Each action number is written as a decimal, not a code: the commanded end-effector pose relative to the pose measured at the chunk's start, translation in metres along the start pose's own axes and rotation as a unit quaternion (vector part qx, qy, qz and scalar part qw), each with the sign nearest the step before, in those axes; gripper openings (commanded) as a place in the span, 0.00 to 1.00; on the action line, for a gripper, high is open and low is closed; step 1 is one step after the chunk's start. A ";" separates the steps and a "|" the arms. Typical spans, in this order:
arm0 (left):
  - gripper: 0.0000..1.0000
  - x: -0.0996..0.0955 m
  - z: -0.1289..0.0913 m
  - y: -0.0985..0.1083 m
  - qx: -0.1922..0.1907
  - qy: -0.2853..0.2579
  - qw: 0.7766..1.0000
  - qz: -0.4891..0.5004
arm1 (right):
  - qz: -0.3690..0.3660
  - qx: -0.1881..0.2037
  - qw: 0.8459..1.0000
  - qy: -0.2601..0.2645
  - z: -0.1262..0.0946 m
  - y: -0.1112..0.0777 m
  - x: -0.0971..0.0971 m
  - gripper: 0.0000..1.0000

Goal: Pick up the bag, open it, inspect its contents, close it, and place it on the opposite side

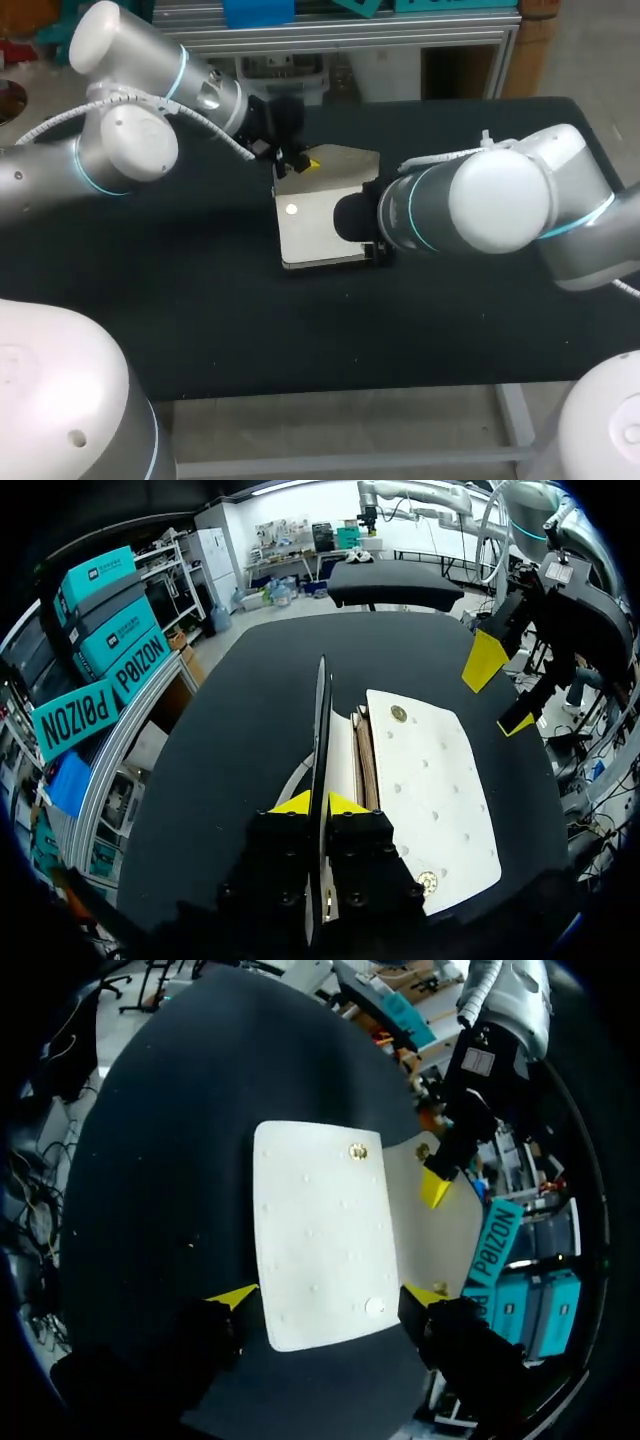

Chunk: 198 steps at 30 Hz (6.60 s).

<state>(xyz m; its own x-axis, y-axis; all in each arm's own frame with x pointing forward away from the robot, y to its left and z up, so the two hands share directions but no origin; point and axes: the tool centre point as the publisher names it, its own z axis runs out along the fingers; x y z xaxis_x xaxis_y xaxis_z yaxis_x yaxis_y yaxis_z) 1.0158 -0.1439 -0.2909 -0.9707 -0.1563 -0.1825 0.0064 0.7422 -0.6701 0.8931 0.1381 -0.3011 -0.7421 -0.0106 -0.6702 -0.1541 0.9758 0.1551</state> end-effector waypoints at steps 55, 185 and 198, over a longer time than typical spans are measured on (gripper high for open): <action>0.00 0.028 -0.055 -0.052 0.027 0.011 1.000 0.004 | -0.085 -0.007 0.996 0.028 0.035 0.003 -0.048 0.00; 0.00 0.041 -0.065 -0.060 0.080 0.018 0.996 0.032 | -0.072 0.038 0.981 0.177 0.080 -0.009 -0.025 1.00; 0.00 0.040 -0.064 -0.059 0.079 0.020 0.996 0.032 | -0.075 0.035 0.981 0.173 0.079 -0.007 -0.027 1.00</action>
<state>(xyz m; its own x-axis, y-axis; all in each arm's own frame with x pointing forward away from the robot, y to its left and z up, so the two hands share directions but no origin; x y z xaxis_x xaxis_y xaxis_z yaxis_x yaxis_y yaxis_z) 0.9636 -0.1520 -0.2156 -0.9754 -0.0871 -0.2026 0.1009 0.6406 -0.7612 0.9631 0.1496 -0.3383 -0.8937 -0.2155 -0.3936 -0.2418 0.9702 0.0179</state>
